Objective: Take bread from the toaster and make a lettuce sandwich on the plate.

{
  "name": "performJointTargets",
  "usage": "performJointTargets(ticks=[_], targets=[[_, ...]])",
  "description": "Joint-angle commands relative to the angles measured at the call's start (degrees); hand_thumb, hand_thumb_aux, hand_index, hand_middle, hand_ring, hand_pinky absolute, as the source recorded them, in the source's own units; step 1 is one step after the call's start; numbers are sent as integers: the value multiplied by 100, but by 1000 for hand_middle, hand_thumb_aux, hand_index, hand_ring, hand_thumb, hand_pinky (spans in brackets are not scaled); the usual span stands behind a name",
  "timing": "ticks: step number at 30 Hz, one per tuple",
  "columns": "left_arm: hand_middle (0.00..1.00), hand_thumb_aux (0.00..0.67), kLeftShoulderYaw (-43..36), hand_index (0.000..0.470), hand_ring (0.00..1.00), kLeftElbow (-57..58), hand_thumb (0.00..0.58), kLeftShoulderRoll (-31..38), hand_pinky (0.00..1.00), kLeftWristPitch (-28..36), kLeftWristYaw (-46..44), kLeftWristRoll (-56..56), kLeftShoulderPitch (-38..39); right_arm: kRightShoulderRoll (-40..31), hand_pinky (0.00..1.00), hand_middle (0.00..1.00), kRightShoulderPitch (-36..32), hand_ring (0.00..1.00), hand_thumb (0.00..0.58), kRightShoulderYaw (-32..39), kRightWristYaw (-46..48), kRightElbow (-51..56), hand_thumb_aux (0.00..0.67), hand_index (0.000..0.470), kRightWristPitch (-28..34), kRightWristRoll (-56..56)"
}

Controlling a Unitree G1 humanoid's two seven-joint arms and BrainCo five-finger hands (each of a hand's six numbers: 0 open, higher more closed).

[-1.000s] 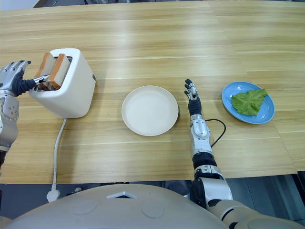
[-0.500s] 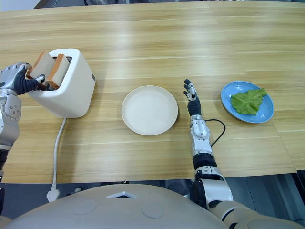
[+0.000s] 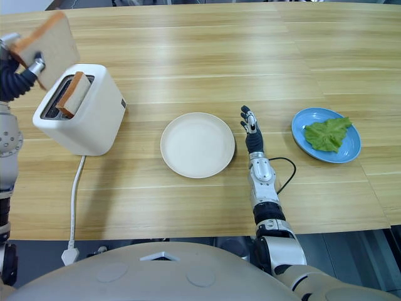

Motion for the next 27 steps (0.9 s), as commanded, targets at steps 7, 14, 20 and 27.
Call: performJointTargets(ticks=[7, 14, 20, 27], targets=[[1000, 670, -752, 460, 1000, -871, 580, -1305, 1000, -333, -834, -2054, -403, 19, 0, 0, -40, 0, 0, -3, -103, 87, 0, 0, 60, -28], [1000, 670, -3399, 460, 1000, 991, 580, -2577, 1000, -887, -1527, -1191, -186, -170, 0, 0, -104, 0, 0, -605, -548, -150, 0, 0, 4, 335], [1000, 670, -4132, 460, 1000, 3504, 580, -2885, 1000, -1503, -2318, -1310, -697, -323, 0, 0, 25, 0, 0, -955, -807, -441, 0, 0, -165, 426], [1000, 670, -4341, 460, 1000, 5203, 580, -2734, 1000, -1674, -2462, -791, -1397, -269, 0, 0, 51, 0, 0, -901, -782, -493, 0, 0, -106, 379]])
